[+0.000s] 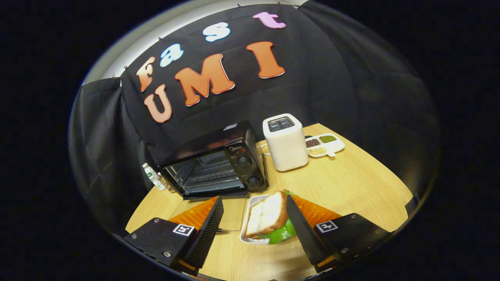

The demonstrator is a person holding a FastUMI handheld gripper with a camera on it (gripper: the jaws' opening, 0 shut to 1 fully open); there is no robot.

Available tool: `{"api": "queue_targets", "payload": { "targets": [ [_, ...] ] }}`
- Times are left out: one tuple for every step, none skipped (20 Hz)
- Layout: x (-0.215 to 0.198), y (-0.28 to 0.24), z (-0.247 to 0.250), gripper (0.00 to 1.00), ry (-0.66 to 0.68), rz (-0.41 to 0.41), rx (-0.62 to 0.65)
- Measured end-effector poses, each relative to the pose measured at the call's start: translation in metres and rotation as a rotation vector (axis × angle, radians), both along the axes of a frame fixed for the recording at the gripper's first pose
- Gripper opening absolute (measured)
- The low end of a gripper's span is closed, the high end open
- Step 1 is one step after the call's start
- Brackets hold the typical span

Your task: Open the toaster oven, put the food inside, and close the toaster oven door.

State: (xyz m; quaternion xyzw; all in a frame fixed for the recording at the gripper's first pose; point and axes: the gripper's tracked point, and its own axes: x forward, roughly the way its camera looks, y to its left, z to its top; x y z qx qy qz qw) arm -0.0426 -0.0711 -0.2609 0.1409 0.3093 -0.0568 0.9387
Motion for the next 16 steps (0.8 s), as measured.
{"api": "queue_targets", "payload": {
  "targets": [
    [0.001,-0.004,-0.007,0.97,0.016,-0.008,0.012],
    [0.002,-0.008,-0.013,0.97,0.028,-0.013,0.025],
    [0.002,-0.010,-0.021,0.97,0.049,-0.017,0.040],
    [0.002,-0.012,-0.029,0.97,0.066,-0.022,0.058],
    [0.002,-0.012,-0.037,0.97,0.087,-0.027,0.079],
    [0.003,-0.011,-0.045,0.97,0.107,-0.031,0.105],
    [0.005,-0.010,-0.051,0.96,0.126,-0.038,0.133],
    [0.005,-0.009,-0.056,0.95,0.141,-0.041,0.157],
    [0.006,-0.008,-0.059,0.93,0.148,-0.044,0.174],
    [0.006,-0.006,-0.062,0.90,0.155,-0.044,0.188],
    [0.007,-0.005,-0.064,0.83,0.165,-0.048,0.197],
    [0.007,-0.002,-0.068,0.79,0.180,-0.048,0.203],
    [0.005,-0.001,-0.072,0.69,0.198,-0.048,0.208],
    [0.001,-0.003,-0.078,0.64,0.214,-0.047,0.212],
    [-0.002,-0.004,-0.080,0.53,0.215,-0.052,0.235],
    [-0.001,-0.005,-0.078,0.51,0.212,-0.068,0.262]
  ]
}}
